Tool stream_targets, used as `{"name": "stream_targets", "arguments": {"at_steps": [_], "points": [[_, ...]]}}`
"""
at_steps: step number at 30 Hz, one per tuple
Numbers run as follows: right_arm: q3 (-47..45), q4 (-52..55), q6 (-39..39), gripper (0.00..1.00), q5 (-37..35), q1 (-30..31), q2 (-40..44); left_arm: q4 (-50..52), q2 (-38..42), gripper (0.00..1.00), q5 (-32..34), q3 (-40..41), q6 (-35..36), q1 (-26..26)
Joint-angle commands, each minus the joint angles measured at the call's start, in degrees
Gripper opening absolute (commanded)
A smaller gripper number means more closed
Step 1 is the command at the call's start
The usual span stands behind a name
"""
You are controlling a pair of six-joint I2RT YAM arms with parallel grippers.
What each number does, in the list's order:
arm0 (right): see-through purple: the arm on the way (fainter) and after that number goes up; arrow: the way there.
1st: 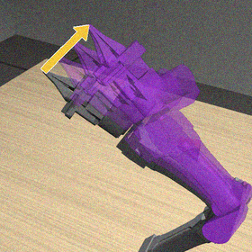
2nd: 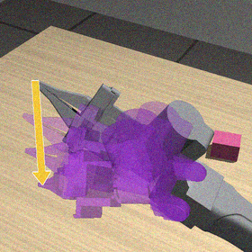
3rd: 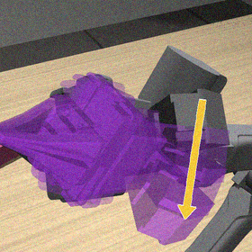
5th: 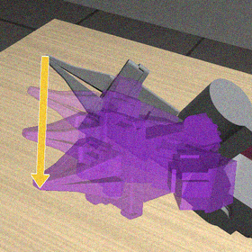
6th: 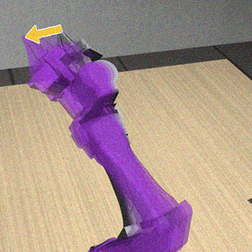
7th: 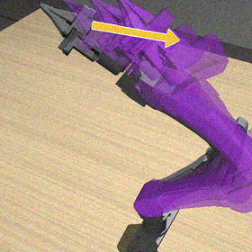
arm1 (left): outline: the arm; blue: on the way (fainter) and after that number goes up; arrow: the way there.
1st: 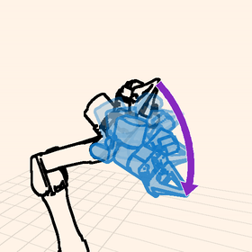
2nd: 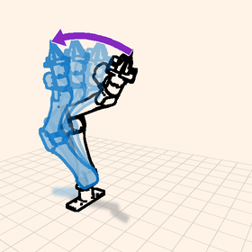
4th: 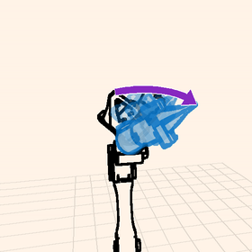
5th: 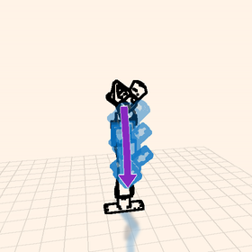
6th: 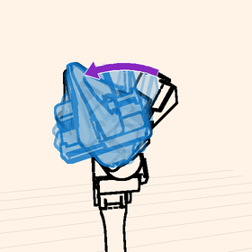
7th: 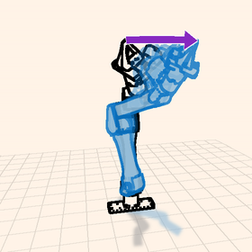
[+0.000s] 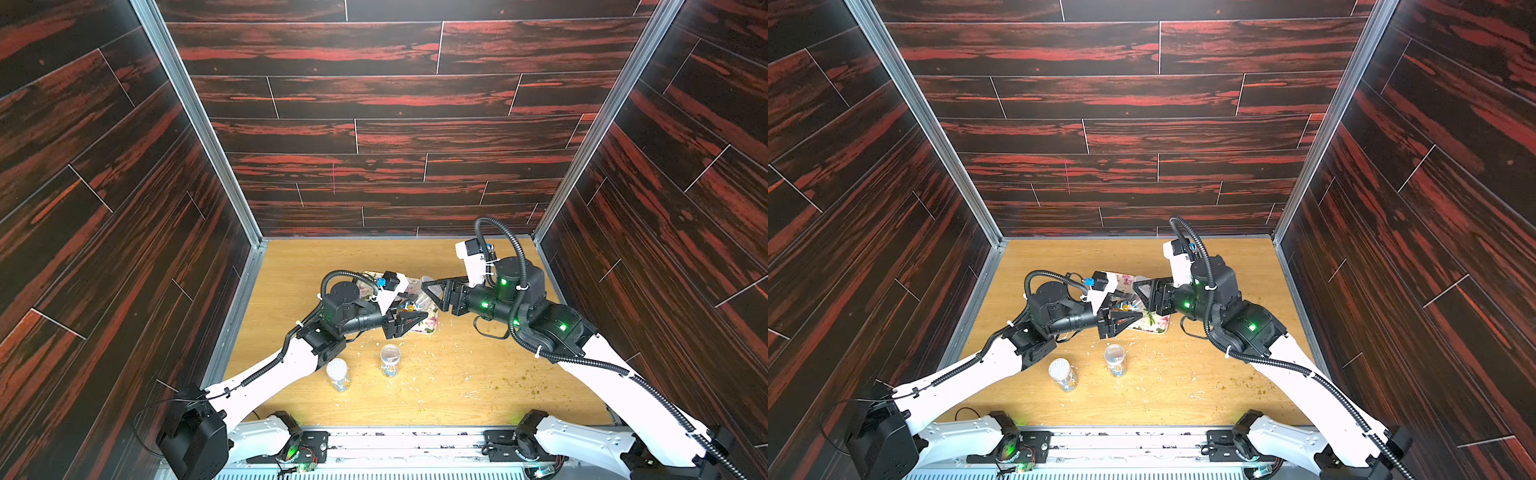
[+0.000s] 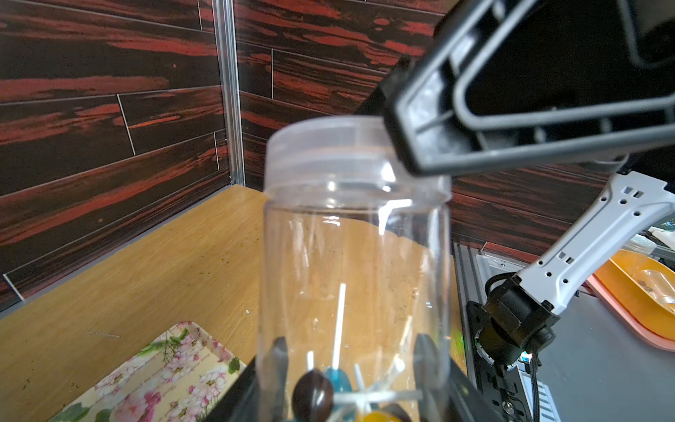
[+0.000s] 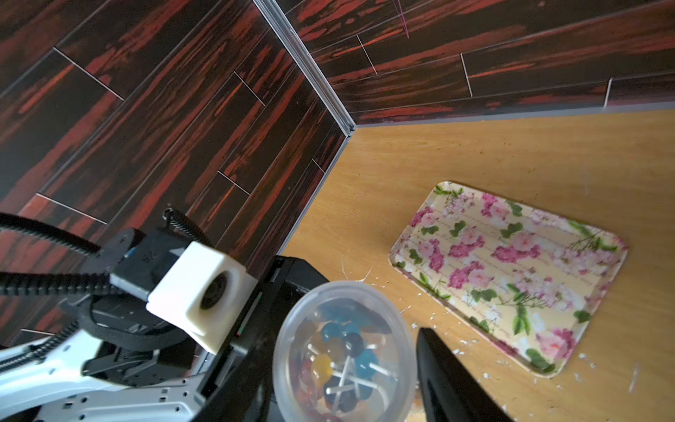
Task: Pour the candies out of the jar
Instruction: Unscrew the lid from the jar.
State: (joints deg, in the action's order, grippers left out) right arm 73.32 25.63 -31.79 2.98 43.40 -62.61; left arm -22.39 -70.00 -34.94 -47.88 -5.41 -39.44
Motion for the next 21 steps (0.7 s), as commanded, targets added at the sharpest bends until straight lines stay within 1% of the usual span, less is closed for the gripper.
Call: {"name": "stream_targets", "arguments": {"at_steps": [1,3,8,11,13,17,19,20,21], "points": [[-0.3,-0.6,0.1,0.67,0.5,0.1,-0.2,-3.0,1.6,0.41,-0.7,-1.0,-0.3,0.2],[0.0,-0.7,0.4,0.67,0.6,0.1,-0.5,-2.9,1.7,0.41,-0.7,-0.9,-0.3,0.2],[0.1,-1.4,1.2,0.54,1.5,0.2,-0.5,-2.6,2.3,0.41,-0.7,-0.8,-0.2,0.2],[-0.3,-2.8,2.9,0.5,3.8,0.1,-0.3,-2.6,2.6,0.41,-0.7,-0.8,-0.6,0.2],[-1.1,-4.4,5.2,0.48,6.0,0.0,0.1,-2.6,2.7,0.41,-0.7,-1.0,-1.2,0.2],[-3.3,-7.4,12.9,0.47,12.6,-1.3,1.9,-3.1,3.1,0.41,-0.8,-1.0,-1.9,0.2],[-3.1,-7.0,16.3,0.46,16.2,-2.9,2.2,-3.1,3.4,0.41,-0.8,-1.1,-2.0,0.2],[-2.8,-6.5,18.2,0.47,16.5,-3.7,2.3,-3.1,3.6,0.41,-0.8,-1.1,-2.1,0.2],[-2.4,-5.9,20.1,0.47,18.8,-4.2,2.2,-3.0,3.8,0.42,-0.7,-1.1,-2.1,0.2]]}}
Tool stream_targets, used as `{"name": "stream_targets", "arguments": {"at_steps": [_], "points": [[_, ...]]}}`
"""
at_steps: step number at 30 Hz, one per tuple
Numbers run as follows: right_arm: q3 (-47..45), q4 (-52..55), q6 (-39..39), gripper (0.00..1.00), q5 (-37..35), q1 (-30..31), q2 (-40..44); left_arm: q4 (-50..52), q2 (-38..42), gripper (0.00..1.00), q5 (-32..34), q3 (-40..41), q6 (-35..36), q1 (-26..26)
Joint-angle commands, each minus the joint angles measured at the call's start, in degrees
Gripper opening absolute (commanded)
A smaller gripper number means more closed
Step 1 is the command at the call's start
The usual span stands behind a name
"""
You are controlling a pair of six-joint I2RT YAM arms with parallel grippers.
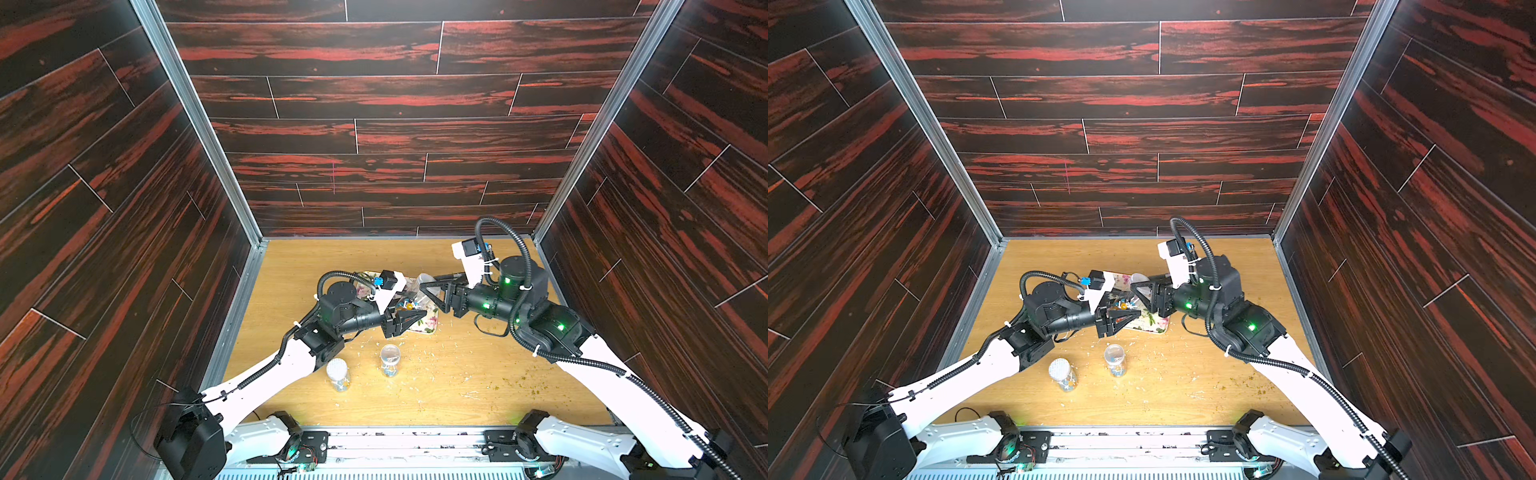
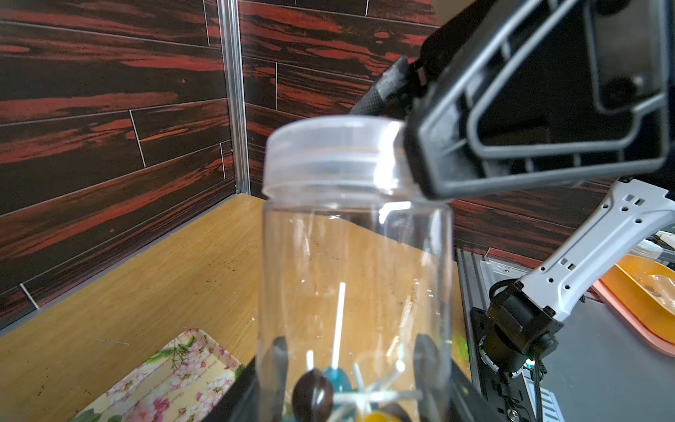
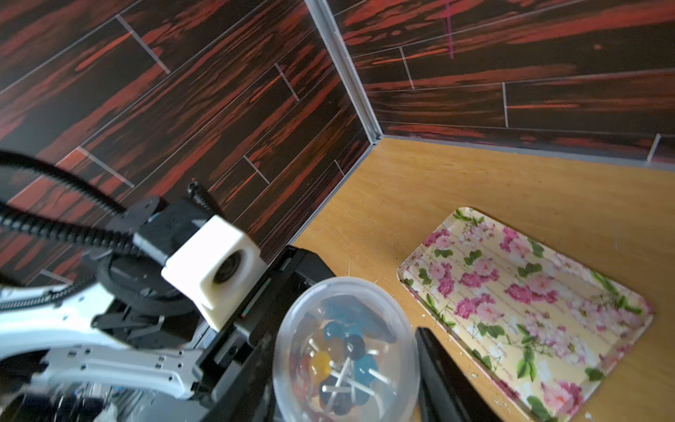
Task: Pour the candies out of the jar
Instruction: Unscrew the lid from the jar.
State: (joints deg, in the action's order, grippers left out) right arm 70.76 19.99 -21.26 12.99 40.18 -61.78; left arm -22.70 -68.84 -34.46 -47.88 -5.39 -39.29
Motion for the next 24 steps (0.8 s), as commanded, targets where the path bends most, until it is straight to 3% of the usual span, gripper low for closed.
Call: {"name": "stream_targets", "arguments": {"at_steps": [1,8,13,17,22,24], "points": [[0.6,0.3,11.3,0.47,9.7,-1.4,1.4,-2.6,2.8,0.41,-1.1,-1.1,-2.2,0.0],[0.3,0.0,19.9,0.48,18.4,-5.9,1.4,-2.5,3.9,0.42,-0.4,-0.9,-2.5,0.0],[-1.2,-3.3,21.9,0.48,25.3,-10.0,1.2,-2.2,4.1,0.42,-0.3,-0.9,-2.6,0.0],[1.8,-0.6,22.1,0.49,26.3,-11.1,-1.5,-2.4,4.3,0.42,-0.1,-0.7,-2.7,0.1],[3.9,1.8,15.8,0.74,24.1,-11.1,-2.4,-2.2,4.3,0.42,0.6,-0.5,-2.4,0.0],[3.7,2.2,11.4,0.78,22.8,-11.0,-2.0,-2.2,4.1,0.42,0.9,-0.4,-2.3,0.0]]}}
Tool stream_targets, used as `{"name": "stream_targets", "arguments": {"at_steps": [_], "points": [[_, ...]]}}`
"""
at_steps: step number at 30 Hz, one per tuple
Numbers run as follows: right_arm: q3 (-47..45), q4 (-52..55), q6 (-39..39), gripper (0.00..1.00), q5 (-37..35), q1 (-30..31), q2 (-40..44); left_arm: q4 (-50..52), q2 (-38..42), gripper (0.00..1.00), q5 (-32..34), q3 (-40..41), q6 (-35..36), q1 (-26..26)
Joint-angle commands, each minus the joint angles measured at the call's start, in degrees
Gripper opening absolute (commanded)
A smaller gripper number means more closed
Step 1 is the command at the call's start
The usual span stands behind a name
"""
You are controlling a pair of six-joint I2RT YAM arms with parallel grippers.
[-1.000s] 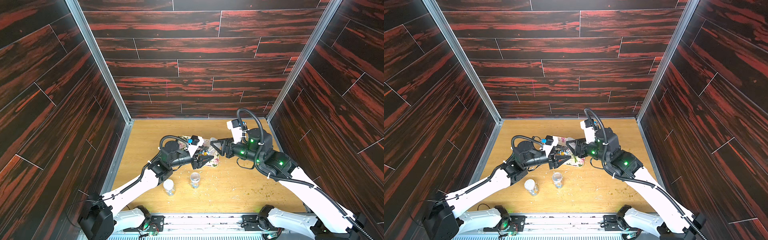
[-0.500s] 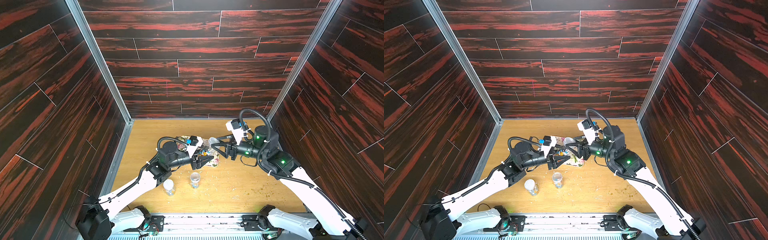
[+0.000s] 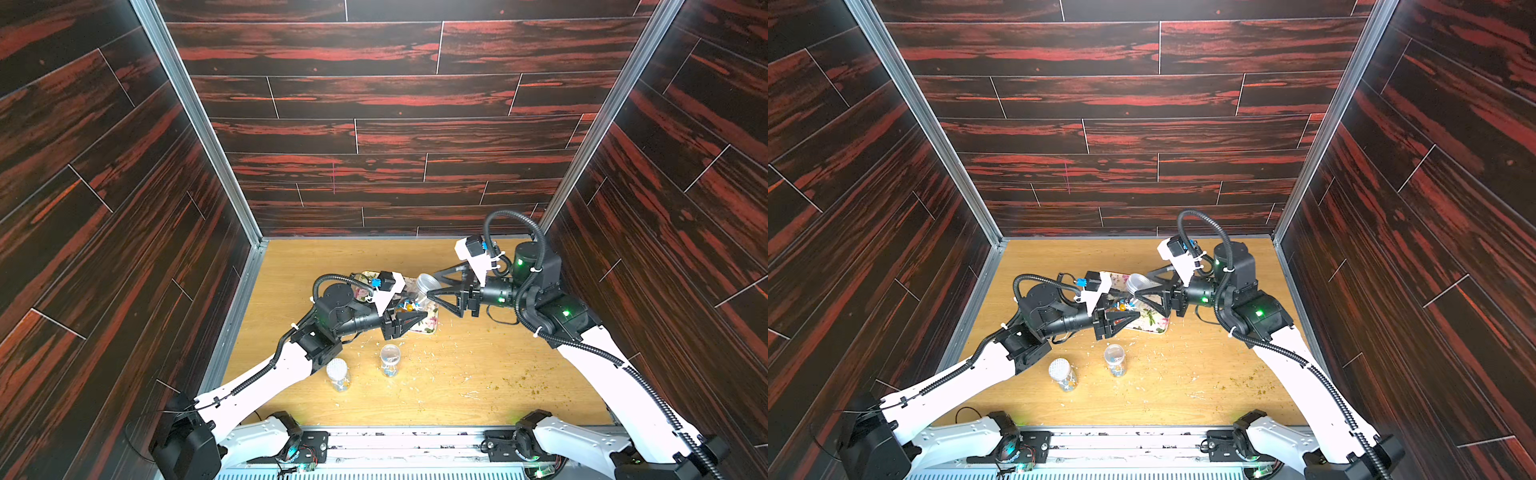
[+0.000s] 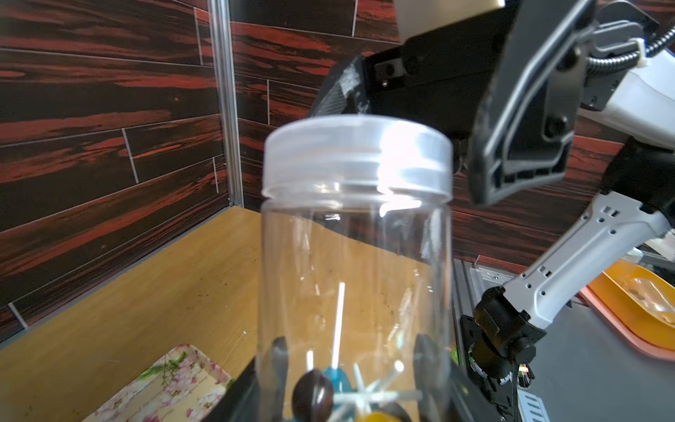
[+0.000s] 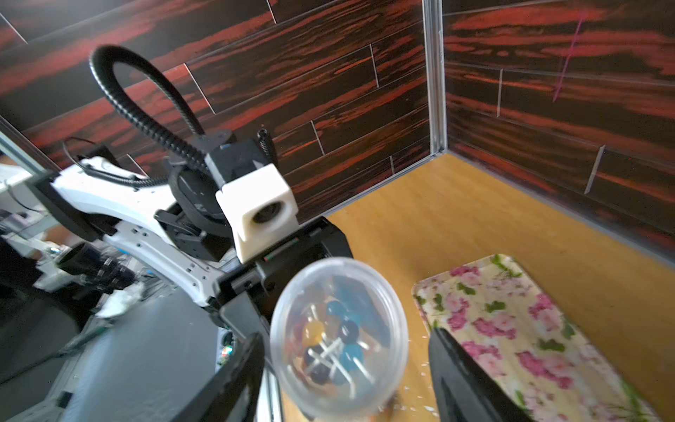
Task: Pour the candies out of the jar
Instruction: Unscrew the lid from the jar.
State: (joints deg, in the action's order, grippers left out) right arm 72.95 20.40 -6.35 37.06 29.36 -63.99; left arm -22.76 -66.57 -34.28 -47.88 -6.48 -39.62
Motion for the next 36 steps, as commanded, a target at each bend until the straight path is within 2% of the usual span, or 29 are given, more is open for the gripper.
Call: {"name": "stream_targets", "arguments": {"at_steps": [1,4,7,13,20,25,29,36], "points": [[1.2,1.9,-5.9,0.8,-1.5,-0.1,0.6,-2.2,1.8,0.42,0.8,-0.3,-1.1,0.3],[-0.7,-0.8,-13.0,0.88,-3.7,0.5,3.0,-2.2,1.4,0.42,1.0,-0.2,-1.1,0.4],[-1.0,-0.7,-19.9,0.88,-10.0,1.0,4.2,-2.3,0.9,0.42,0.9,-0.3,-1.1,0.3],[1.9,2.2,-28.7,0.89,-19.5,3.7,3.9,-2.5,0.2,0.42,1.0,-0.2,-0.9,0.3],[7.7,9.1,-27.9,0.88,-30.5,10.7,-0.8,-2.4,-0.1,0.42,0.9,-0.3,-0.9,0.3],[9.0,8.6,-27.5,0.88,-31.4,12.8,-2.8,-2.5,-0.1,0.42,1.0,-0.1,-0.8,0.4],[10.0,12.0,-26.6,0.88,-35.2,13.2,-3.4,-2.4,-0.1,0.42,0.8,-0.1,-0.7,0.4],[10.0,10.8,-26.3,0.8,-32.3,13.6,-3.9,-2.6,-0.3,0.43,0.7,-0.2,-1.0,0.3]]}}
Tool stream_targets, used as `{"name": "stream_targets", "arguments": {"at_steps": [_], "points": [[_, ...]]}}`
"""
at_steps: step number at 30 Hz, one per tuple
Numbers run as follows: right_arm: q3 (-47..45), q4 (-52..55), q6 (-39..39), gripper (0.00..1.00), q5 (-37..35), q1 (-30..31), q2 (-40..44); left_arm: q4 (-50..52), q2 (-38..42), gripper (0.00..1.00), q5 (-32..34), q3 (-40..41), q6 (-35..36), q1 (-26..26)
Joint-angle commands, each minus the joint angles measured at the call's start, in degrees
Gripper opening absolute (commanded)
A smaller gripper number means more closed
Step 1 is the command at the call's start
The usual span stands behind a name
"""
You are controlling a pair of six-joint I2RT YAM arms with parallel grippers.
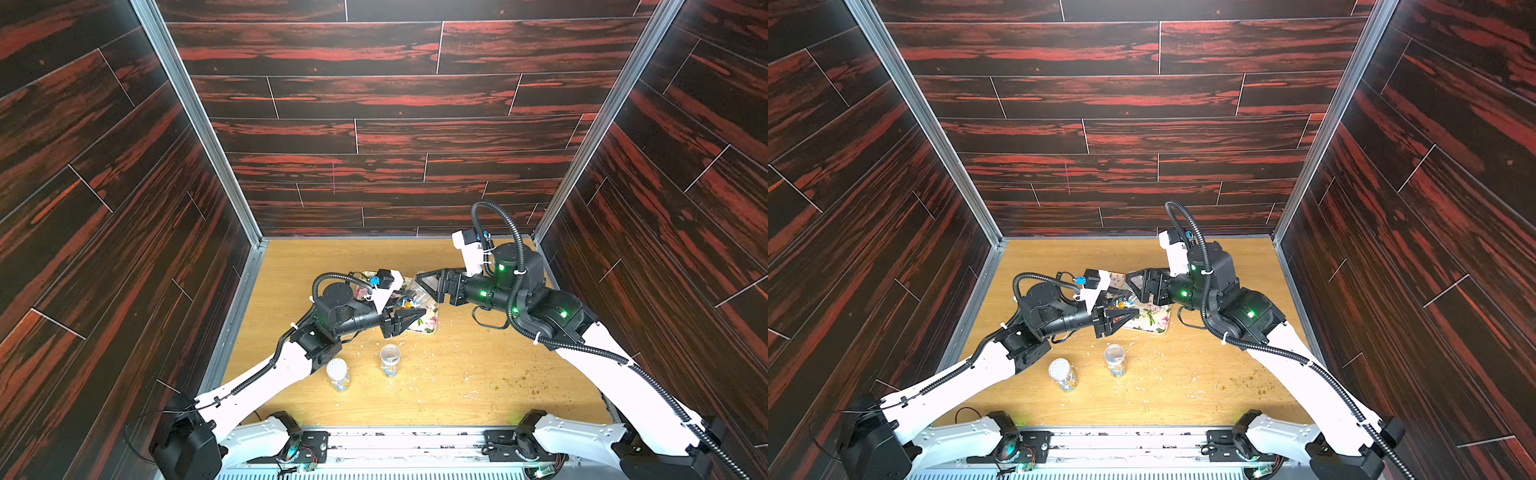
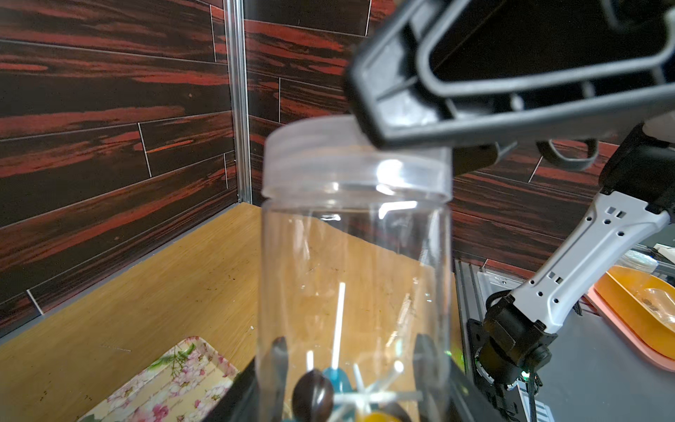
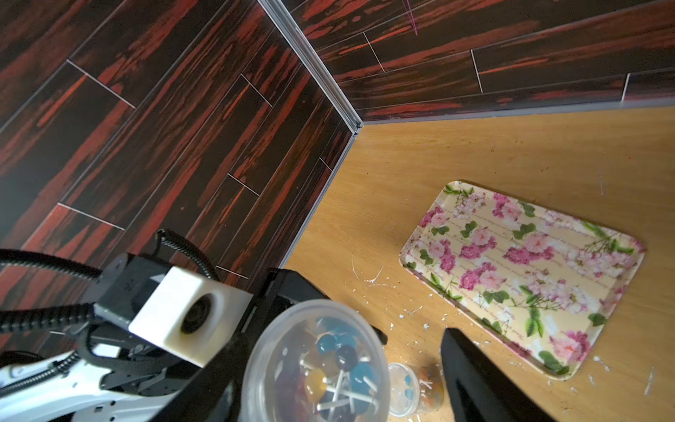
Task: Pour the candies out of the jar
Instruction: Unscrew the lid from the jar.
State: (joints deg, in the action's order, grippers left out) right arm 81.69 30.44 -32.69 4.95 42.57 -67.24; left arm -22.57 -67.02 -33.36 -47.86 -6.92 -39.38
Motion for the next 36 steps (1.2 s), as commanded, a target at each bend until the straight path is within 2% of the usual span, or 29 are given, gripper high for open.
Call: {"name": "stream_targets", "arguments": {"at_steps": [1,16,24,29,36], "points": [[1.3,0.8,0.2,0.79,0.1,0.5,-0.8,-3.0,0.1,0.42,-0.4,-0.2,-0.6,0.1],[0.2,-0.6,1.3,0.75,3.8,0.8,-0.3,-2.6,0.3,0.42,-0.5,-0.4,-0.2,0.1],[0.9,0.5,3.9,0.53,3.2,0.8,-1.0,-2.6,0.8,0.42,-0.8,-0.3,-0.5,0.1],[-0.9,-0.4,10.6,0.42,3.7,0.4,0.5,-2.7,1.2,0.42,-0.8,-0.3,-1.6,0.1],[-4.8,-7.0,19.3,0.41,21.2,-4.8,3.1,-2.6,2.1,0.42,-1.6,-0.5,-1.7,0.1]]}}
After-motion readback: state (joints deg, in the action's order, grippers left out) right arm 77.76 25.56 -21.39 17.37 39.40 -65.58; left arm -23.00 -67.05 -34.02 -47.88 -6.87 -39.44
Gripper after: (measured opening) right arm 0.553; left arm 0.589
